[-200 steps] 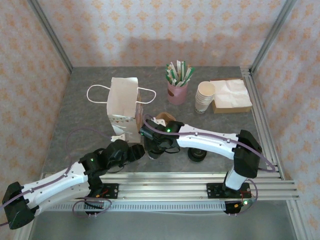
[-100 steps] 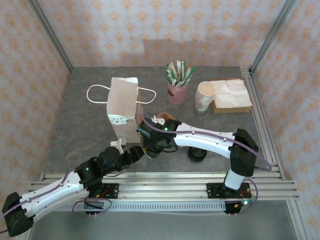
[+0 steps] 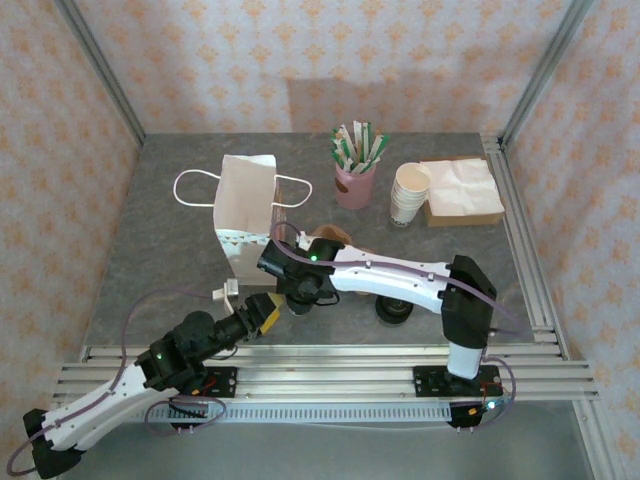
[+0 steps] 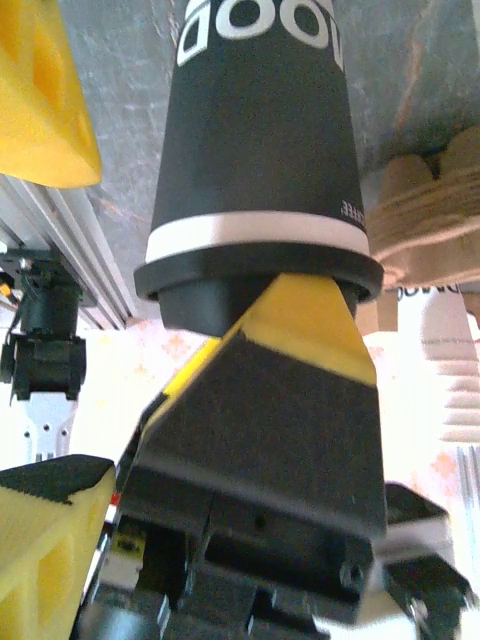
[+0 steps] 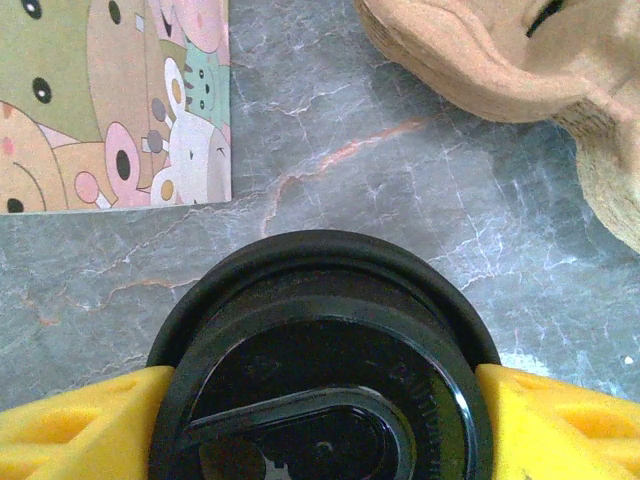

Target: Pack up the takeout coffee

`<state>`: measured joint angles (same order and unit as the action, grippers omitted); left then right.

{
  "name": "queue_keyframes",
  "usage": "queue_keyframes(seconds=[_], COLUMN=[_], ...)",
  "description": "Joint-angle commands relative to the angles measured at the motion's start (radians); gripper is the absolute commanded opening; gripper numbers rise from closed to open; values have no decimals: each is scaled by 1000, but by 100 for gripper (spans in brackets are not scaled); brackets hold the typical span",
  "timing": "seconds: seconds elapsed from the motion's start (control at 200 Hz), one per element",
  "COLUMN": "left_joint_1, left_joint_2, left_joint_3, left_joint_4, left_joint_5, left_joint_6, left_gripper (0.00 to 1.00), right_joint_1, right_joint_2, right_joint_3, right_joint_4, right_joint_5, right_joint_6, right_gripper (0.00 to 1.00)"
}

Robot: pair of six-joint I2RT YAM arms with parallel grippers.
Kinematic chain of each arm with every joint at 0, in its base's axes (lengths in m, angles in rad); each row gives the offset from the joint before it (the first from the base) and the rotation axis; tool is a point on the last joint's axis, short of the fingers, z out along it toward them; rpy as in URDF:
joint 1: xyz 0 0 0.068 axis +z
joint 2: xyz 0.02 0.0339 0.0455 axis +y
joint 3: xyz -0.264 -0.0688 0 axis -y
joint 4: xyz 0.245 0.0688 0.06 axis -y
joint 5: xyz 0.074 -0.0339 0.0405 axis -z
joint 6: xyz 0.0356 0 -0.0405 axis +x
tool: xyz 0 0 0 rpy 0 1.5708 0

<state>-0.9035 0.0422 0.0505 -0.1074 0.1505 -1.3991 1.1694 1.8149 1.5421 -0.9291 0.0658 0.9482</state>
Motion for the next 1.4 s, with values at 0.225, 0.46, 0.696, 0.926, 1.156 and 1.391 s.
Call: queue_keyframes(seconds=[0.225, 0.46, 0.696, 0.926, 1.156, 1.391], left_joint_1=[-10, -12, -18, -24, -28, -31], left_joint_2=[102, 295, 344, 337, 358, 409], left_joint_3=[21, 70, 80, 96, 103, 106], left_joint_4=[-87, 37, 95, 112, 109, 98], left_joint_5=[-26, -10, -45, -65, -60, -84], left_joint_6=[28, 53, 41, 48, 53, 69], left_gripper=[74, 74, 74, 74, 74, 74], right_joint_1=[14, 14, 14, 15, 13, 12], right_joint_2=[74, 74, 81, 96, 100, 100], right_joint_3=[85, 92, 91, 92, 99, 113], right_joint_4=[-105, -80, -75, -73, -76, -88], right_joint_5=[18, -17, -36, -49, -42, -37], right_joint_6=[115, 189, 242, 269, 279, 284], right_gripper=[75, 75, 75, 75, 75, 75])
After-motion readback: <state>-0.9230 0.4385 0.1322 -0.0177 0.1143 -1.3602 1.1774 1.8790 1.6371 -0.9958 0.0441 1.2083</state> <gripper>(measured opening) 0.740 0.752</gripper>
